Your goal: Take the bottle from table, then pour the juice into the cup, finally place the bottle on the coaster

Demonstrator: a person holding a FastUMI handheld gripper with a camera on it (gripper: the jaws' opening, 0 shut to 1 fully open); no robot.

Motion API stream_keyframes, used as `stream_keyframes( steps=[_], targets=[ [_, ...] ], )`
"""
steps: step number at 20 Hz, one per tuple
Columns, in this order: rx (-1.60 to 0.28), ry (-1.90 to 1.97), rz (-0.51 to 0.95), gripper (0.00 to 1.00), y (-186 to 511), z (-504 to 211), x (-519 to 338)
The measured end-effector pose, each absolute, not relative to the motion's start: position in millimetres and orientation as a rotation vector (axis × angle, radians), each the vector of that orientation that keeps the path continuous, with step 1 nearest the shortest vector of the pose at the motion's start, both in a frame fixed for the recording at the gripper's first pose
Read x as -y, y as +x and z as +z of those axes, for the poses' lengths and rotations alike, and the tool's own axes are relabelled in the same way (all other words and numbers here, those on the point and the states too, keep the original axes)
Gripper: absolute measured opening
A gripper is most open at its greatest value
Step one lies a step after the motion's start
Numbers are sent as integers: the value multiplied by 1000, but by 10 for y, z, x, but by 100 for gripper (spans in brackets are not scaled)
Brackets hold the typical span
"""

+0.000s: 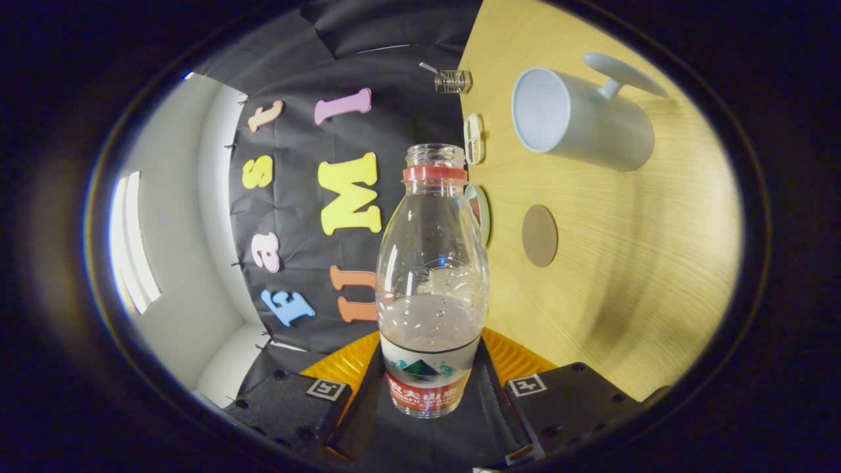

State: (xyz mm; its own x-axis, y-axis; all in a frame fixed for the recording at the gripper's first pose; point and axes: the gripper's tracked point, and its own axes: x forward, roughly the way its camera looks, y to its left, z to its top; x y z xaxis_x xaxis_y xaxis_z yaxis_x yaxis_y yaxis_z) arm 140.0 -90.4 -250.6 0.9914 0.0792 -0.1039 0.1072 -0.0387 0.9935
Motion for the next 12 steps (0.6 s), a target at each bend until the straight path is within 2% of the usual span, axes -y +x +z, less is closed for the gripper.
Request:
stream_keyframes(
  steps=[12],
  targets=[
    [-121, 1696, -35, 75, 1565, -2397, 1018]
  ],
)
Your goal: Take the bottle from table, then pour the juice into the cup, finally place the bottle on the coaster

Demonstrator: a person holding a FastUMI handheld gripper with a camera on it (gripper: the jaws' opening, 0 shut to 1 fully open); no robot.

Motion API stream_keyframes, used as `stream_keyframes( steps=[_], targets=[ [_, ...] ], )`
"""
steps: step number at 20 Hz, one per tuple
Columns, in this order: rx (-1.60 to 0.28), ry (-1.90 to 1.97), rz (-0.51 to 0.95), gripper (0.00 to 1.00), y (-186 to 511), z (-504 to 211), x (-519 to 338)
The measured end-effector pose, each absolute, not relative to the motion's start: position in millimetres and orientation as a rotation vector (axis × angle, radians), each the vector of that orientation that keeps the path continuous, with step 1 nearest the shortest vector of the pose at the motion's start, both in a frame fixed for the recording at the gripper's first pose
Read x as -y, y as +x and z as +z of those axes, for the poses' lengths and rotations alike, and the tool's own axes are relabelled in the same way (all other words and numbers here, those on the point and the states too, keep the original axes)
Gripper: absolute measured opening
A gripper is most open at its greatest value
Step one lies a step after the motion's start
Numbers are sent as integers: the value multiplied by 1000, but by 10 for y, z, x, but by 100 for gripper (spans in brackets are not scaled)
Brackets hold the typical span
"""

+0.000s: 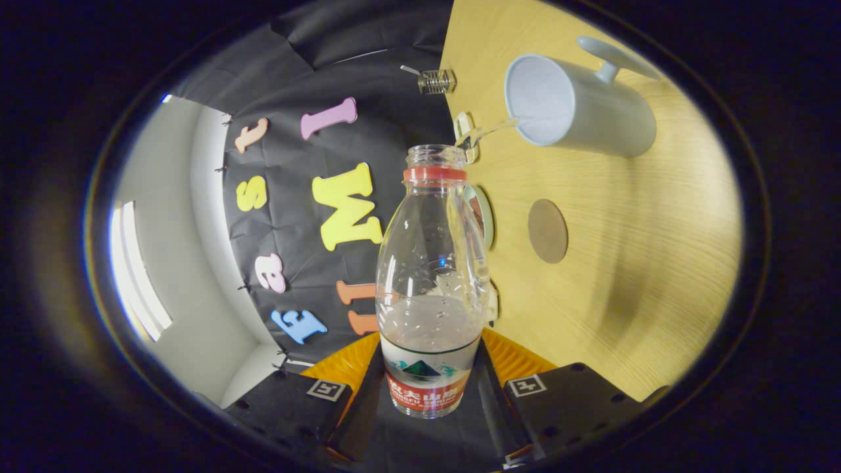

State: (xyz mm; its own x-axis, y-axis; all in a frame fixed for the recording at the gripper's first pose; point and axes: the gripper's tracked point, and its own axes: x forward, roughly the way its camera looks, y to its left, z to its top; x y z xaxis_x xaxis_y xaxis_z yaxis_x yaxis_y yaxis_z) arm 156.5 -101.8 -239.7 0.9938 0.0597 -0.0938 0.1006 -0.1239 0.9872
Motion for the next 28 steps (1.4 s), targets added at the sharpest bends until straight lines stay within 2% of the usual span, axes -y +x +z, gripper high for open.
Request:
stream_keyframes(
  steps=[28],
  targets=[
    [-81, 1848, -24, 75, 1682, -2074, 1145]
  ],
)
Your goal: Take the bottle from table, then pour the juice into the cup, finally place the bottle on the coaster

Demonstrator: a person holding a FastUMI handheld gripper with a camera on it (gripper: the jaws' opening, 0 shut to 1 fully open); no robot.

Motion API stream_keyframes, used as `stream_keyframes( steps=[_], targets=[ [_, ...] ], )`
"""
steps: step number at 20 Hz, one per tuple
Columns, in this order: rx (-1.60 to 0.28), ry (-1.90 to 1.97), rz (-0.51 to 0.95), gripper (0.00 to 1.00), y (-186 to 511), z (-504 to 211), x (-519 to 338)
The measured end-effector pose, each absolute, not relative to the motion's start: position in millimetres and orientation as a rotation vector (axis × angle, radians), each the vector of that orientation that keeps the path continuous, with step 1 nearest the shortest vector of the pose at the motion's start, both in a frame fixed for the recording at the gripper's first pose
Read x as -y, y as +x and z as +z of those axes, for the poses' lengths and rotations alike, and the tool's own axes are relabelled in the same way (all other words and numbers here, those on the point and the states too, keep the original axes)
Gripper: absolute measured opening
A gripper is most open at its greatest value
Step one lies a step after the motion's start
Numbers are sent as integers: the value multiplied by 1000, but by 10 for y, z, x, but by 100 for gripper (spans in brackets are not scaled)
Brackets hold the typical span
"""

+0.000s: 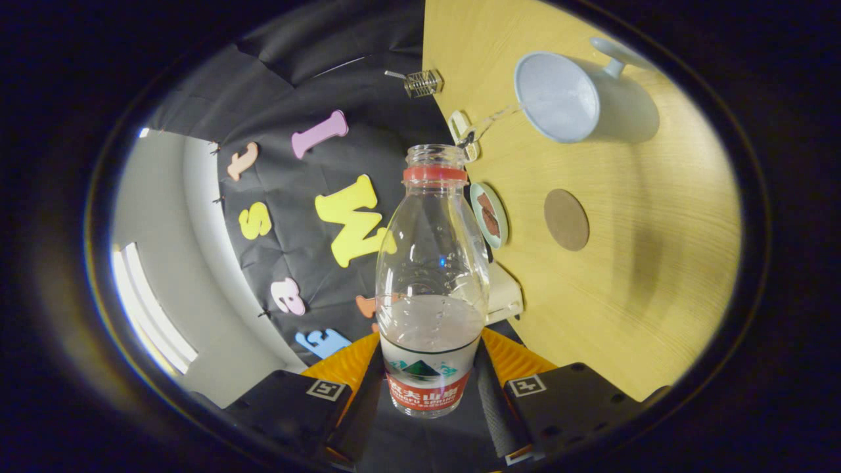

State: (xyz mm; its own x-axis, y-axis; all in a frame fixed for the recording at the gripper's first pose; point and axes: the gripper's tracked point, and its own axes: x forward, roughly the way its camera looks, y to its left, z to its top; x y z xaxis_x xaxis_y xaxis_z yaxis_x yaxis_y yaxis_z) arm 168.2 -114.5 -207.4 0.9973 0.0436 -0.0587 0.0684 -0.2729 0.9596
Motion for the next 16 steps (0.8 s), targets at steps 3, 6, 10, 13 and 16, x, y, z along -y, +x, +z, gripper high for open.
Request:
stream_keyframes(
  steps=[3, 6, 10, 13, 16],
  targets=[
    [-80, 1861, -29, 75, 1701, -2049, 1152],
    [-80, 1879, -35, 75, 1712, -2039, 1170],
    [-82, 1907, -39, 75, 1701, -2014, 1173],
    [-78, 1942, -33, 75, 1694, -2014, 1168],
    [-67, 1972, -52, 75, 1675, -2012, 1233]
  ],
)
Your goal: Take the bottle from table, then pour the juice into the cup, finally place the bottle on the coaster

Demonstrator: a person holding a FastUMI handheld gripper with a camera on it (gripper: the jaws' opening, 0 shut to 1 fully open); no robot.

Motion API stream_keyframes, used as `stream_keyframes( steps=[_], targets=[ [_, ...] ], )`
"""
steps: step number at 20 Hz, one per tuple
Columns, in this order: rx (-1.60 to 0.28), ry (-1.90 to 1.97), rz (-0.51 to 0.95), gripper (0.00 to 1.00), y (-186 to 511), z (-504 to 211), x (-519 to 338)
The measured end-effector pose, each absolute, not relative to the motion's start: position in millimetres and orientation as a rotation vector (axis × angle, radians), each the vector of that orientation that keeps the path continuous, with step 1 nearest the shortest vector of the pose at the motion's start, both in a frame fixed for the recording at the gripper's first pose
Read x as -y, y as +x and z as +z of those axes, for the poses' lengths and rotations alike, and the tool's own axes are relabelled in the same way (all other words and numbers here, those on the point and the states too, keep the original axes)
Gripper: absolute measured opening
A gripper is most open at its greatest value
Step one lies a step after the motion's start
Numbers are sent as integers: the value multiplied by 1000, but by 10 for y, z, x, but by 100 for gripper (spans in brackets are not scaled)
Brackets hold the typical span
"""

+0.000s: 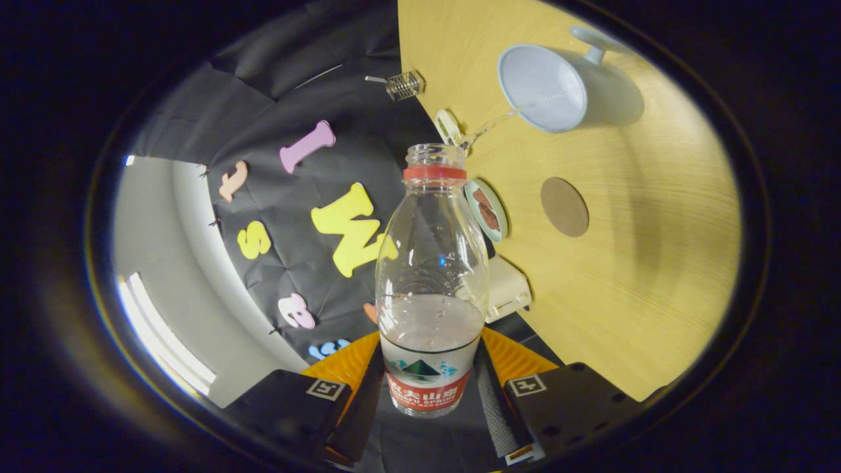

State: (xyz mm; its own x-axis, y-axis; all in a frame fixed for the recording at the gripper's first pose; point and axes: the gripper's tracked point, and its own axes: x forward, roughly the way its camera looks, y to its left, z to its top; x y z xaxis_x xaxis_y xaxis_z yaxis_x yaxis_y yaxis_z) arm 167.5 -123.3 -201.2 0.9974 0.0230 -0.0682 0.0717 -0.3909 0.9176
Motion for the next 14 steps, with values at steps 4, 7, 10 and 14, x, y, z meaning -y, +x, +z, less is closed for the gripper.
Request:
stream_keyframes(
  steps=[4, 7, 10, 14],
  targets=[
    [-57, 2028, -61, 75, 1707, -1946, 1293],
    [-53, 2046, -69, 75, 1702, -1928, 1316],
    [-54, 2068, -75, 75, 1704, -1893, 1334],
    [-57, 2098, -74, 75, 1701, -1881, 1338]
  ],
)
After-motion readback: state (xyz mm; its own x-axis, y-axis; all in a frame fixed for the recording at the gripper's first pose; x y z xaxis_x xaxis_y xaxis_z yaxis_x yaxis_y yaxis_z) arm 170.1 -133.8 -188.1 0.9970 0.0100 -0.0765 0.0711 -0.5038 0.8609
